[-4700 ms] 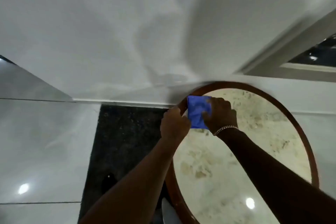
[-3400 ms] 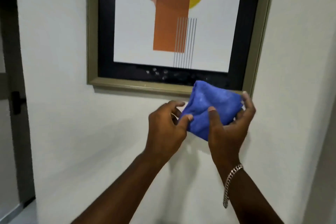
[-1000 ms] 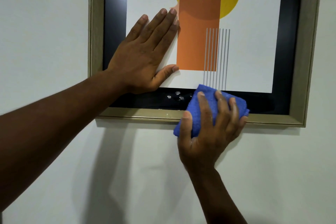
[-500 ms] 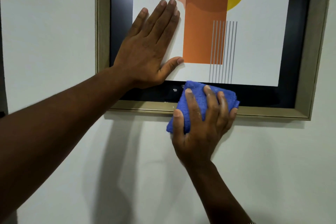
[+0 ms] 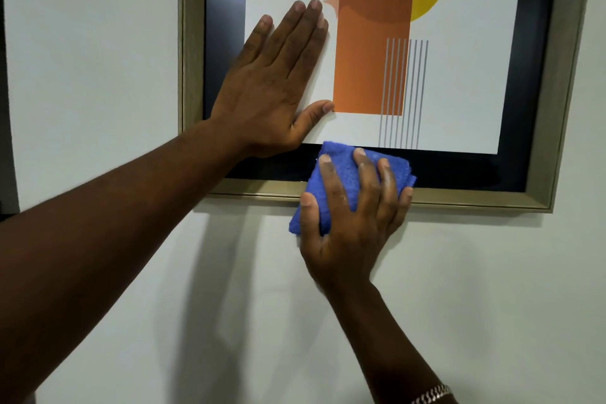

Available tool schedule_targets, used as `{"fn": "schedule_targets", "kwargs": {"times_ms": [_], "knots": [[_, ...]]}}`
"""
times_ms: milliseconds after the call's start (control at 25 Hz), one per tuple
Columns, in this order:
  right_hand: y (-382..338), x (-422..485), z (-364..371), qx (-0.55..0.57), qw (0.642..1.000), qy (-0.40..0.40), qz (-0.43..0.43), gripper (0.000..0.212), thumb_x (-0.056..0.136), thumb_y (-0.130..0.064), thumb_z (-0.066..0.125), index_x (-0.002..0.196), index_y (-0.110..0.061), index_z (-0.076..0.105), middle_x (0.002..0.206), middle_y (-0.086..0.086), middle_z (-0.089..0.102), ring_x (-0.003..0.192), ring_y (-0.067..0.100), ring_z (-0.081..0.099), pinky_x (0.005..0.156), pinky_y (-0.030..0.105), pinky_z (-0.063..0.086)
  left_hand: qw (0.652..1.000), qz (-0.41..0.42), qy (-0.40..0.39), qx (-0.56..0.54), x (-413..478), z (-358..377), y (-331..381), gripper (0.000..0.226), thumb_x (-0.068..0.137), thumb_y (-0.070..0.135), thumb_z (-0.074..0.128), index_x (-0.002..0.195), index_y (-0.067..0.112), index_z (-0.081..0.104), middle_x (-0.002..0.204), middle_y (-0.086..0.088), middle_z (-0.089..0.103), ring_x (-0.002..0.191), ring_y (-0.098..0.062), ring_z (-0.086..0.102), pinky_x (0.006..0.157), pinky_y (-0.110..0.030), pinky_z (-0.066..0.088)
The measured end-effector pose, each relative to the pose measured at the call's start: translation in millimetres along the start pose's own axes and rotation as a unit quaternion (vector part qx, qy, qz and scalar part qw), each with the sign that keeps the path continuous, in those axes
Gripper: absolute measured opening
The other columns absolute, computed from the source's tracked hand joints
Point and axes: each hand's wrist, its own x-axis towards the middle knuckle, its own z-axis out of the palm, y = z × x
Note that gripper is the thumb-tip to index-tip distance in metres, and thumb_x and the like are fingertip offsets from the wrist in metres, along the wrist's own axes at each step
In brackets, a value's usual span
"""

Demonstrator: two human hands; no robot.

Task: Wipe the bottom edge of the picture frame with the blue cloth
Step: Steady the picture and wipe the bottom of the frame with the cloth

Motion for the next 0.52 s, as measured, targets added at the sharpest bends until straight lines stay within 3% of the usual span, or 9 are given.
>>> {"fn": "schedule_targets", "kwargs": {"times_ms": [400,520], "knots": [[-10.2,0.4,1.8,-0.008,1.000,-0.014,0.012,0.046,0.095,-0.055,0.046,0.134,-0.031,0.056,0.146,0.010,0.050,0.144,0.032,0.034,0.122,0.060,0.016,1.000,0.004,-0.003,0.000,-1.3,-2.0,-0.1,0.083,0.095,0.058,0.023,0.155,0.002,0.008,0.165,-0.020,0.009,0.154,-0.032,0.006,0.126,-0.049,0.008],[-6.8,-0.2,-1.0,-0.021,0.999,-0.035,-0.030,0.046,0.095,-0.056,0.048,0.133,-0.032,0.057,0.146,0.009,0.051,0.143,0.032,0.035,0.123,0.058,0.016,1.000,0.004,-0.010,-0.004,-0.2,-2.8,1.2,0.083,0.095,0.058,0.024,0.155,0.002,0.008,0.165,-0.019,0.008,0.154,-0.031,0.006,0.126,-0.050,0.009]]}}
